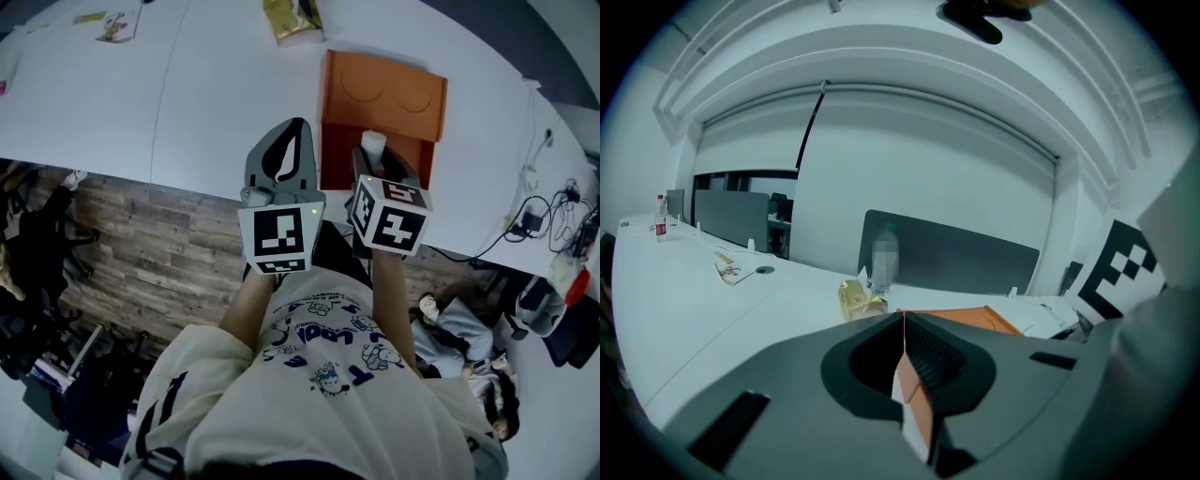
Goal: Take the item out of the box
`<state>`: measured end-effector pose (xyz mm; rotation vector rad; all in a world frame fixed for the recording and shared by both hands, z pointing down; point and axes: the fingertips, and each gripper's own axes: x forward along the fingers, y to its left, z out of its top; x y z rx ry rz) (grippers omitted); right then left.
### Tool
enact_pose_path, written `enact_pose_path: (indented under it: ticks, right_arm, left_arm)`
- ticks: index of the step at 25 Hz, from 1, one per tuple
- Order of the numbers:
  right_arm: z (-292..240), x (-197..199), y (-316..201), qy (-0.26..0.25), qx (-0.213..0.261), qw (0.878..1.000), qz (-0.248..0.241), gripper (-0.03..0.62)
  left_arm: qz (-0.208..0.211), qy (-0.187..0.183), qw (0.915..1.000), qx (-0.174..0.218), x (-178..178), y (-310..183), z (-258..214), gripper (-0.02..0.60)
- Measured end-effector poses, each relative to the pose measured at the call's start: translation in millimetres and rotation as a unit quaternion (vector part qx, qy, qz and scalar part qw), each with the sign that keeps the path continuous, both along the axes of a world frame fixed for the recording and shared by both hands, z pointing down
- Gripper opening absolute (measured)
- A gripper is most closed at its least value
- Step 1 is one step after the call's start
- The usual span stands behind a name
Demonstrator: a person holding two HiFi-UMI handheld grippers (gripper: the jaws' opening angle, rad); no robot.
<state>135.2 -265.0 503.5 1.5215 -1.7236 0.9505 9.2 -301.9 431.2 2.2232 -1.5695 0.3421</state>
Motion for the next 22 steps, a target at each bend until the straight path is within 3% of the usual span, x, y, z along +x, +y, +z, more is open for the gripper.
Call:
enact_pose_path:
  ticks: [22]
  right_arm:
    - [-95,-14,-17,-0.031,0.142,0.989,-0.023,0.19]
  left_arm:
    - [-0.015,-0.009,0.9958,0.09,2,3,-80,0.02]
